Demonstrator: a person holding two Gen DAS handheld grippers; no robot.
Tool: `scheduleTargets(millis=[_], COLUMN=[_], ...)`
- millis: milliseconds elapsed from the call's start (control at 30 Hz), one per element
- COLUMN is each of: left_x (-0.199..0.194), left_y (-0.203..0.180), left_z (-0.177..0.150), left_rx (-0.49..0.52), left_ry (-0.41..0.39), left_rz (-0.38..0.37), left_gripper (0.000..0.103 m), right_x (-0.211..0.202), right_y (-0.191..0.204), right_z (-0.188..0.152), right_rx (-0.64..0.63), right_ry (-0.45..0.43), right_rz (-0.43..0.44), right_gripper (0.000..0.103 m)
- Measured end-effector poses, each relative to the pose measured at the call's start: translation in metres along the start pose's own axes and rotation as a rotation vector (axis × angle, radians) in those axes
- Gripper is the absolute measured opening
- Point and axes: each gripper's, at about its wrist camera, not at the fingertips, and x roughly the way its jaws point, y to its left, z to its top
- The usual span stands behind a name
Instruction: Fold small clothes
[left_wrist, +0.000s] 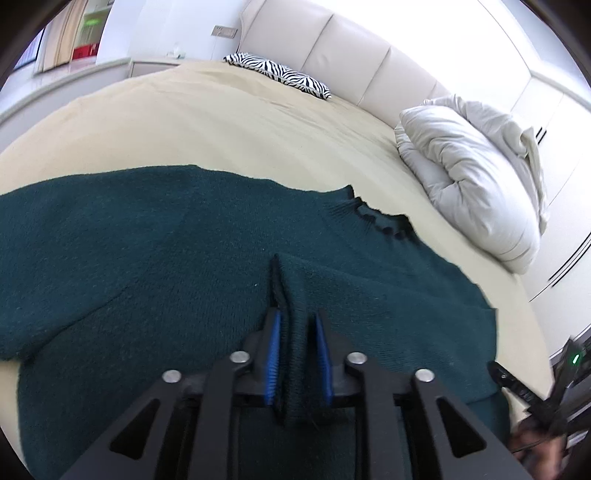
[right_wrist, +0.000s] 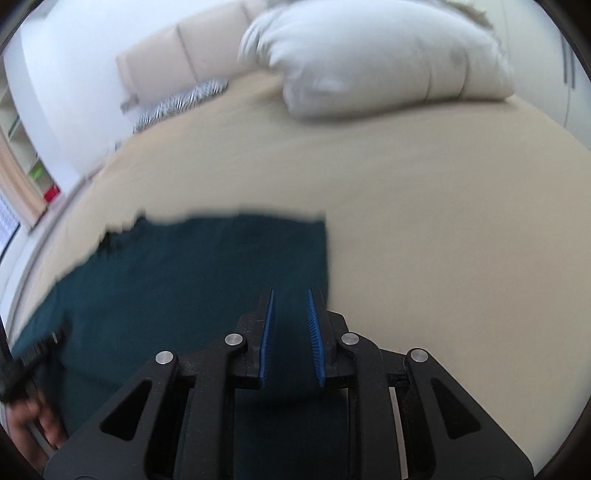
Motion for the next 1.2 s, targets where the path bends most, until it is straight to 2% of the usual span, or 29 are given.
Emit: scheduleTargets(millis=[33,67,133,200,267,333,367,400,467,500,567,633,767,867,967,1000,1033,1067,1133,1200], left_x=[-0.009,-0.024,-0.059,-0.098,-0.128,-0.16,-0.176,-0.189,-0.208,-0.219,-0.229,-0.234,-0.227,-0.22,-0.216,-0.213,-0.213,-0.211,-0.213,-0.221], left_y=[0.001,0.004,0.017,0.042,0.076,0.124,0.152,0.18,0.224,0.249,0.277,0.299,0.317,0.34,0.354,0.358,0.366,0.372,0.372,0.351], left_z=[0.001,0.002,0.004,0.002,-0.006,-0.018,-0.026,-0.034,-0.049,-0.06,-0.071,-0.081,-0.075,-0.067,-0.052,-0.048,-0.047,-0.046,-0.041,-0.024], left_rx=[-0.009,-0.022,-0.059,-0.112,-0.173,-0.268,-0.333,-0.405,-0.536,-0.618,-0.711,-0.804,-0.877,-0.973,-1.0,-1.013,-1.031,-1.054,-1.048,-0.938], left_ry=[-0.003,-0.022,-0.091,-0.161,-0.199,-0.235,-0.251,-0.262,-0.275,-0.288,-0.304,-0.331,-0.362,-0.394,-0.399,-0.388,-0.378,-0.362,-0.352,-0.367], left_rz=[0.007,0.012,-0.004,-0.003,0.023,0.073,0.104,0.12,0.13,0.13,0.127,0.076,0.042,0.016,0.041,0.065,0.084,0.108,0.15,0.223], left_gripper=[0.038,0.046,0.069,0.075,0.075,0.075,0.075,0.075,0.075,0.075,0.075,0.074,0.074,0.074,0.063,0.05,0.027,0.012,0.008,0.008], right_x=[-0.001,-0.003,-0.017,-0.043,-0.075,-0.102,-0.115,-0.128,-0.143,-0.15,-0.152,-0.153,-0.146,-0.142,-0.145,-0.146,-0.147,-0.148,-0.148,-0.139], right_y=[-0.001,-0.005,-0.011,-0.01,0.003,0.016,0.02,0.029,0.05,0.056,0.072,0.082,0.106,0.123,0.129,0.128,0.124,0.118,0.103,0.087], right_z=[-0.006,-0.003,0.006,0.012,0.008,-0.003,-0.008,-0.016,-0.024,-0.029,-0.036,-0.049,-0.064,-0.072,-0.079,-0.081,-0.083,-0.085,-0.087,-0.085], right_rx=[-0.031,-0.022,0.056,0.093,0.073,0.054,0.05,0.04,0.001,-0.011,0.006,0.034,0.033,0.025,0.022,0.027,0.034,0.045,0.072,0.097], right_ry=[-0.068,-0.063,-0.045,-0.129,-0.23,-0.31,-0.345,-0.392,-0.408,-0.389,-0.342,-0.288,-0.227,-0.193,-0.202,-0.205,-0.205,-0.201,-0.193,-0.184], right_rz=[0.01,0.019,0.0,0.03,0.052,0.069,0.085,0.114,0.16,0.181,0.242,0.306,0.351,0.379,0.382,0.383,0.383,0.38,0.379,0.377], right_gripper=[0.018,0.018,0.019,0.021,0.025,0.053,0.08,0.089,0.09,0.09,0.089,0.088,0.081,0.075,0.075,0.075,0.075,0.075,0.074,0.07])
